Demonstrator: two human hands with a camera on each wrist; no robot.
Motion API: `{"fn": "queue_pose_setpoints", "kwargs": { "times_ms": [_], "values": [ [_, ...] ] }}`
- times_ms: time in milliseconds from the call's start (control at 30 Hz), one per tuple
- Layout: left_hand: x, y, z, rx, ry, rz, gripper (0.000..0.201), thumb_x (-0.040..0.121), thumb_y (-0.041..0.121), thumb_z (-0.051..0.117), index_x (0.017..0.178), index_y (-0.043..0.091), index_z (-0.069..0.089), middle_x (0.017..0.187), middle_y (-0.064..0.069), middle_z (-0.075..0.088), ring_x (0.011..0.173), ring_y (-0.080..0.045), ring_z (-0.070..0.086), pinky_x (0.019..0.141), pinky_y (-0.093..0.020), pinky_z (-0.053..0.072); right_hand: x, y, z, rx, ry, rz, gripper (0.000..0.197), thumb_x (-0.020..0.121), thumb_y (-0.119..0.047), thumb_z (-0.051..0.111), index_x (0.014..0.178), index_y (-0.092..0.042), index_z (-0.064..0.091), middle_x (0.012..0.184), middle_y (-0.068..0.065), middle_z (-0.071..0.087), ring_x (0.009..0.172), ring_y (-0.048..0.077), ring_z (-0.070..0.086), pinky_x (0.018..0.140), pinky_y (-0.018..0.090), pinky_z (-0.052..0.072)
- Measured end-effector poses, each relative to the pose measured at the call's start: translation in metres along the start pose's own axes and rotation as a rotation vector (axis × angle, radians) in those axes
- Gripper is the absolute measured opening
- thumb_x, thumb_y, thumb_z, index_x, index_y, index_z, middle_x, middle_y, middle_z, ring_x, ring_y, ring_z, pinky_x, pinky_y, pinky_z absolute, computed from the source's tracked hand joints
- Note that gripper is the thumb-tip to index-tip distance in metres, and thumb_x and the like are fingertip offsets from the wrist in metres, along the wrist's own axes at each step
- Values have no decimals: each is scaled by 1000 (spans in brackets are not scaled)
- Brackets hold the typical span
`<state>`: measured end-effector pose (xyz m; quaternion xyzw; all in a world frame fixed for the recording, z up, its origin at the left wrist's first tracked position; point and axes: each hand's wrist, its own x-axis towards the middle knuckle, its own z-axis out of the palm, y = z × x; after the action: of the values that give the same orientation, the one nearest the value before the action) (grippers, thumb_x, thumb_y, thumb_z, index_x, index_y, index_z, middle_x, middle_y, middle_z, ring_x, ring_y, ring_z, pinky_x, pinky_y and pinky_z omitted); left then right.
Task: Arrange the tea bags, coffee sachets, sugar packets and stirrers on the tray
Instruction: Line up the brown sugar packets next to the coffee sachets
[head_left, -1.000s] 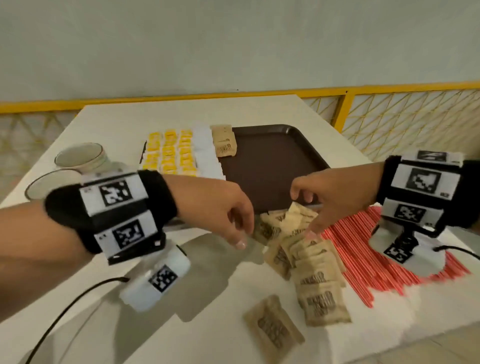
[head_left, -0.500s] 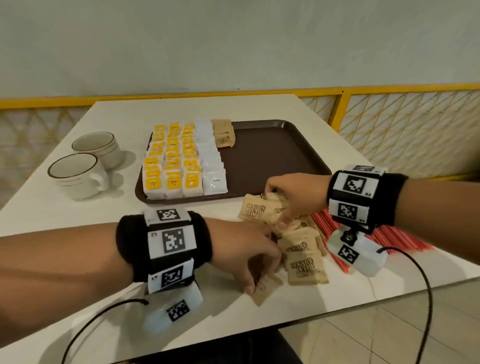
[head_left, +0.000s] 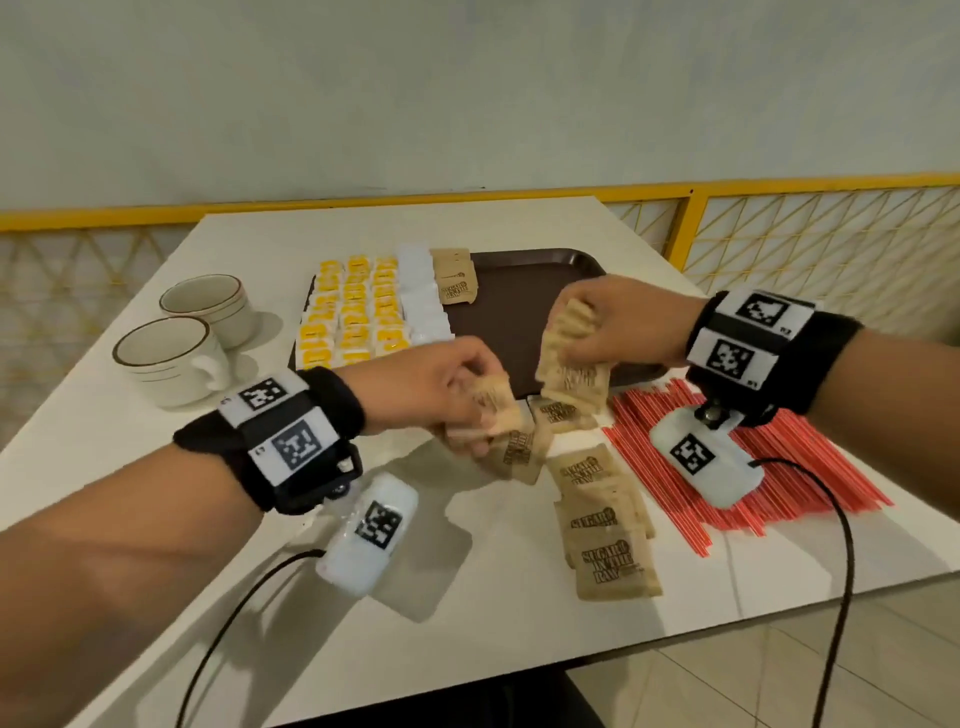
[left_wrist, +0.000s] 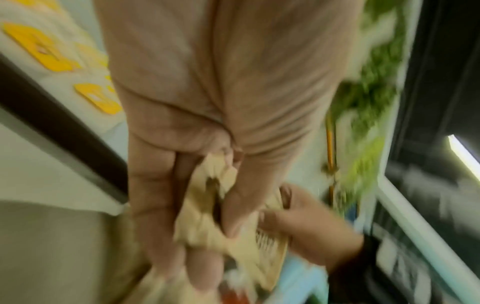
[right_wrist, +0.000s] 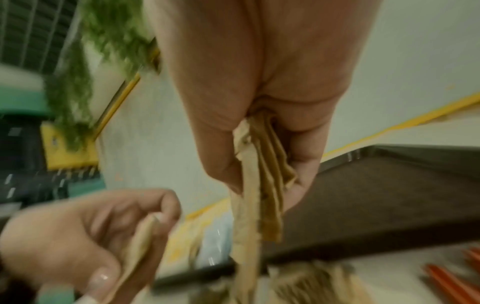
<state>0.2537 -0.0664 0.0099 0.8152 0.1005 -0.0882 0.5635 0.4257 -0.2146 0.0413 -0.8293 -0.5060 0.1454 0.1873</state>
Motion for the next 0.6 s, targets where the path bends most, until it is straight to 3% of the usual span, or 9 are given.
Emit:
{"fn": "queue_pose_setpoints", "kwargs": {
  "times_ms": [67,133,200,333,433,500,600],
  "values": [
    [1,8,-7,-242,166,41,18,91,-1,57,107,7,56,84,-12,69,71,-24,70,59,-28,57,-2,-7,-7,532,52,105,21,89,-2,58,107,-9,53,96,9,67,87,21,69,64,32,59],
    [7,21,-15,-299,298,103,13,94,0,52,101,7,61,83,-11,69,69,-19,71,57,-25,57,0,-15,-8,1046,84,149,21,93,4,49,108,-11,47,99,16,64,82,23,71,59,38,59],
    [13,35,-23,-356,348,163,19,94,-5,48,99,6,62,85,-11,69,67,-14,71,55,-22,56,8,-21,-5,1311,160,118,22,92,8,45,104,-12,45,102,20,60,78,25,71,58,39,58],
    [18,52,-38,-339,342,262,34,89,-16,47,110,6,63,86,-8,68,70,-11,70,60,-19,57,27,-29,0,1611,277,149,22,90,9,45,94,-13,50,96,17,59,69,22,68,53,32,56],
    [20,58,-51,-347,417,296,37,85,-13,57,115,7,60,82,-6,72,70,-16,71,57,-19,56,35,-34,-6,1825,192,160,13,92,2,50,87,-9,52,86,15,64,60,18,68,50,26,56],
    [22,61,-59,-359,502,289,32,82,-11,63,110,6,59,75,-5,72,68,-18,72,52,-18,54,40,-35,-10,1839,147,96,9,90,2,54,89,-7,54,85,14,66,63,16,69,55,24,57],
    [23,59,-66,-396,576,295,23,81,-5,67,99,5,57,78,-9,72,70,-21,72,45,-18,48,49,-34,-16,1776,197,-5,15,86,4,56,97,-6,58,85,12,70,71,17,71,61,26,58]
  ]
}}
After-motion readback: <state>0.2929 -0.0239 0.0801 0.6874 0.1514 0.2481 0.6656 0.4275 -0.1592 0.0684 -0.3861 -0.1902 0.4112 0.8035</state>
